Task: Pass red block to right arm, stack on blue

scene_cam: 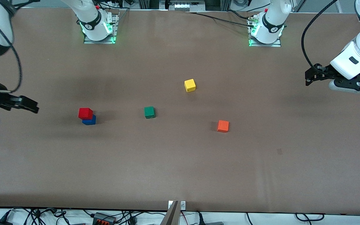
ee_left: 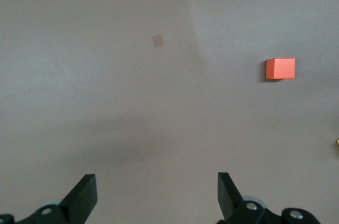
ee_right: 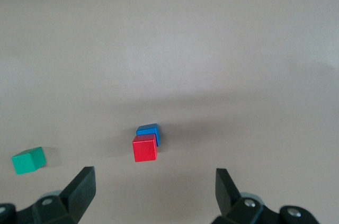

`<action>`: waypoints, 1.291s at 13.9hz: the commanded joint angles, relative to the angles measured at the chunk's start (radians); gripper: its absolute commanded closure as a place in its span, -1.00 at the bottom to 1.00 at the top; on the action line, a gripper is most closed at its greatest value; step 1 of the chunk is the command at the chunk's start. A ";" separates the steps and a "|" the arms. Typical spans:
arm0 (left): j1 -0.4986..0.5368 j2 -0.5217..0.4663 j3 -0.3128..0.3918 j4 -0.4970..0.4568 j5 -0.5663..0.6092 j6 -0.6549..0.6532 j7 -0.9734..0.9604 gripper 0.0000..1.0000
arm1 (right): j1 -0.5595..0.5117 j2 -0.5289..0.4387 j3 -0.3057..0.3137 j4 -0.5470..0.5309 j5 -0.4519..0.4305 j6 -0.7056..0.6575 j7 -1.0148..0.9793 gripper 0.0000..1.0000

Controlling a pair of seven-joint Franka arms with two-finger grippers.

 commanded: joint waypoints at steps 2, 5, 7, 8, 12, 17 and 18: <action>0.003 -0.004 0.002 0.010 -0.015 -0.019 0.024 -1.00 | -0.129 -0.096 0.118 -0.063 0.002 -0.013 -0.095 -1.00; 0.003 -0.004 0.002 0.012 -0.015 -0.019 0.024 -1.00 | -0.123 -0.096 0.100 -0.064 -0.010 -0.019 -0.111 -1.00; 0.003 -0.004 0.002 0.012 -0.015 -0.019 0.025 -1.00 | -0.118 -0.097 0.100 -0.074 -0.035 -0.024 -0.126 -1.00; 0.003 -0.004 0.002 0.012 -0.015 -0.019 0.025 -1.00 | -0.120 -0.105 0.100 -0.089 -0.035 -0.027 -0.125 -1.00; 0.003 -0.004 0.002 0.012 -0.015 -0.019 0.025 -1.00 | -0.118 -0.228 0.102 -0.273 -0.036 0.023 -0.111 -1.00; 0.003 -0.004 0.002 0.012 -0.015 -0.025 0.025 -1.00 | -0.120 -0.248 0.102 -0.287 -0.039 0.019 -0.100 -1.00; 0.003 -0.004 0.000 0.012 -0.015 -0.025 0.025 -1.00 | -0.121 -0.246 0.102 -0.287 -0.038 0.017 -0.097 -1.00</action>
